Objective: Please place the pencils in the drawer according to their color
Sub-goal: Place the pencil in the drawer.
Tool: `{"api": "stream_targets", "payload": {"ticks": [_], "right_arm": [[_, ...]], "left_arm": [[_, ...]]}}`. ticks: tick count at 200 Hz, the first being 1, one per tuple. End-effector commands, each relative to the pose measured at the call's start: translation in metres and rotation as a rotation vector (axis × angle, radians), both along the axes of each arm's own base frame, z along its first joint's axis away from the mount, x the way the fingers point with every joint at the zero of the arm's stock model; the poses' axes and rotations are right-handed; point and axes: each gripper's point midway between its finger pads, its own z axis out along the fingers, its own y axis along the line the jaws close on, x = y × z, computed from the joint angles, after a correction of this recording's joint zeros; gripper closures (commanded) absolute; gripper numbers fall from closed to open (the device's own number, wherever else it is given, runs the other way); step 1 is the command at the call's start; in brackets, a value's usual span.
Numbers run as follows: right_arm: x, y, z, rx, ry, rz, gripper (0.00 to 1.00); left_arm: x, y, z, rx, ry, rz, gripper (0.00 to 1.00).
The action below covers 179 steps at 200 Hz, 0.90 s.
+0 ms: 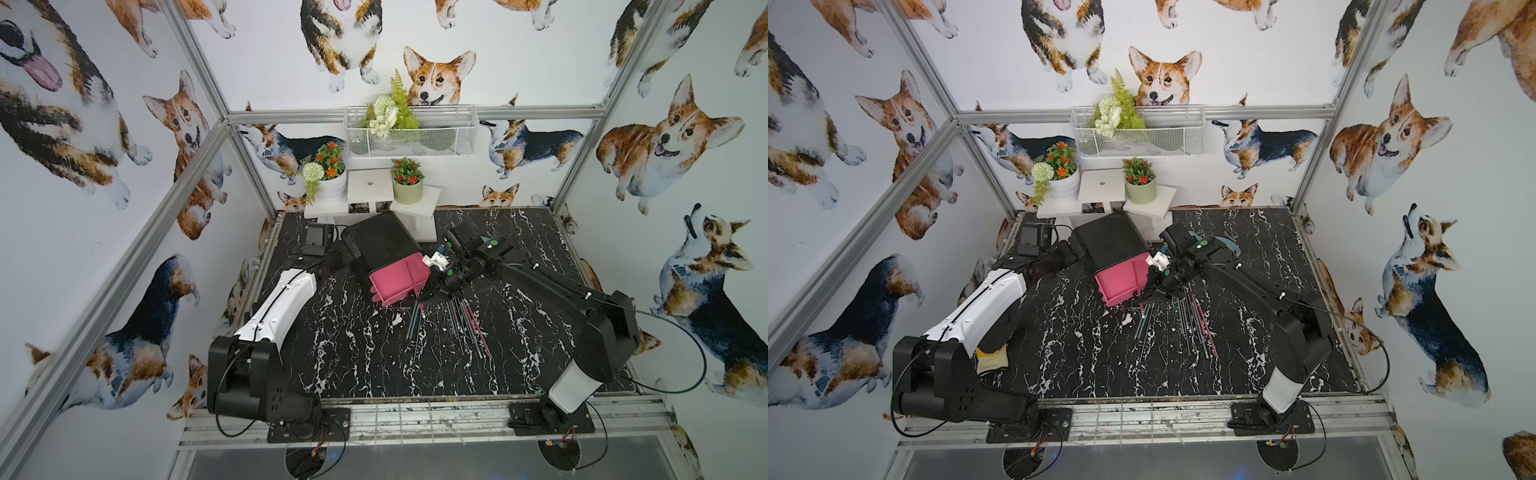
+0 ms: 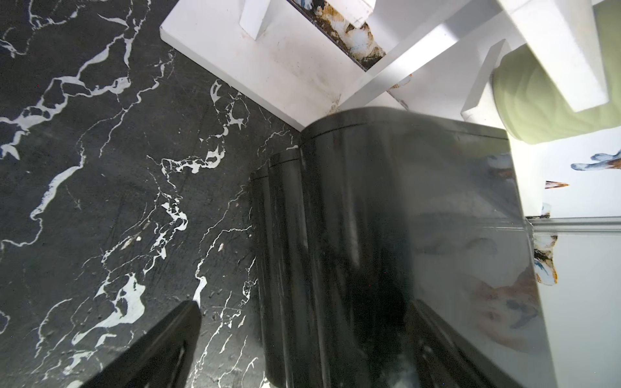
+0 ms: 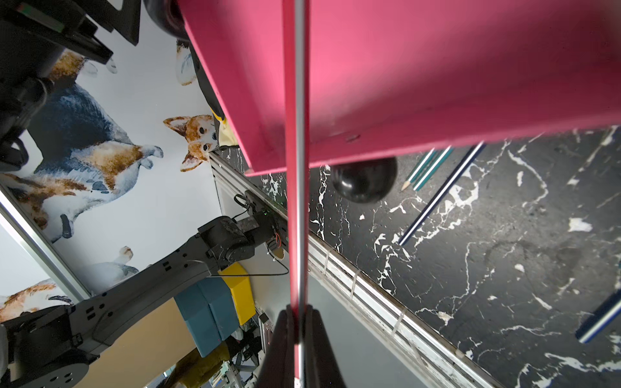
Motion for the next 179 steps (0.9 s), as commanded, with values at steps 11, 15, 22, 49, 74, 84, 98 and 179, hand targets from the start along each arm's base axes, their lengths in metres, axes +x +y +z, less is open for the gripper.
{"api": "stream_targets", "payload": {"ticks": [11,15,22,49,74,84,98,179], "right_arm": [[0.012,0.010,-0.001,0.003,0.009,-0.030,1.00],[0.013,0.011,0.000,0.003,0.007,-0.030,1.00],[0.016,0.012,0.000,0.002,0.002,-0.032,1.00],[0.028,0.016,-0.002,-0.015,-0.018,-0.052,1.00],[0.040,0.021,-0.005,-0.026,-0.036,-0.070,1.00],[0.044,0.022,-0.007,-0.031,-0.042,-0.078,1.00],[0.050,0.024,-0.008,-0.039,-0.054,-0.090,1.00],[0.073,0.040,-0.009,-0.003,-0.064,-0.150,1.00]], "left_arm": [[-0.022,0.006,-0.025,0.051,0.126,-0.013,0.00],[-0.023,0.006,-0.026,0.051,0.127,-0.015,0.00],[-0.023,0.006,-0.026,0.050,0.128,-0.014,0.00],[-0.023,0.006,-0.026,0.048,0.125,-0.013,0.00],[-0.023,0.005,-0.026,0.046,0.123,-0.017,0.00],[-0.023,0.005,-0.024,0.044,0.120,-0.016,0.00],[-0.023,0.005,-0.024,0.044,0.120,-0.017,0.00],[-0.024,0.004,-0.024,0.039,0.117,-0.017,0.00]]}}
